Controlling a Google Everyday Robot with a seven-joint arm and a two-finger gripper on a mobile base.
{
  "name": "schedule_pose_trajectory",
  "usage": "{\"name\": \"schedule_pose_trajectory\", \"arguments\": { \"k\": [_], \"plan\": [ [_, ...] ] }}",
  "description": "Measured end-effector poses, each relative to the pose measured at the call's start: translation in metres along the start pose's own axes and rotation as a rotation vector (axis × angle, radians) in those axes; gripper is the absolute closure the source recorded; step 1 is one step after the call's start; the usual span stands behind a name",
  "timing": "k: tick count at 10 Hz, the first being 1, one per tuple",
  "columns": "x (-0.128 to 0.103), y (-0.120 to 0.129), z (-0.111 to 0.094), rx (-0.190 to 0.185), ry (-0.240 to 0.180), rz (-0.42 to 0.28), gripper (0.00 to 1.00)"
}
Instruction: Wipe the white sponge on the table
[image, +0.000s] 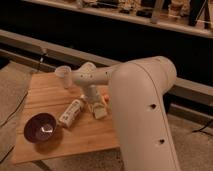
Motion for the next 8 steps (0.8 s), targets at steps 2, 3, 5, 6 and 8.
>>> {"name": "schedule_pose_trajectory", "arguments": {
  "k": [2, 3, 5, 6, 8],
  "plan": [
    [0.005, 0.018, -0.008, -0.016, -0.006, -0.034, 1.00],
    [0.008, 0.021, -0.011, -0.017, -0.005, -0.042, 1.00],
    [0.014, 0.027, -0.015, -0.027, -0.005, -0.055, 1.00],
    [0.019, 0.029, -0.017, -0.037, -0.004, -0.057, 1.00],
    [0.032, 0.035, -0.016, -0.070, 0.002, -0.057, 1.00]
  ]
}}
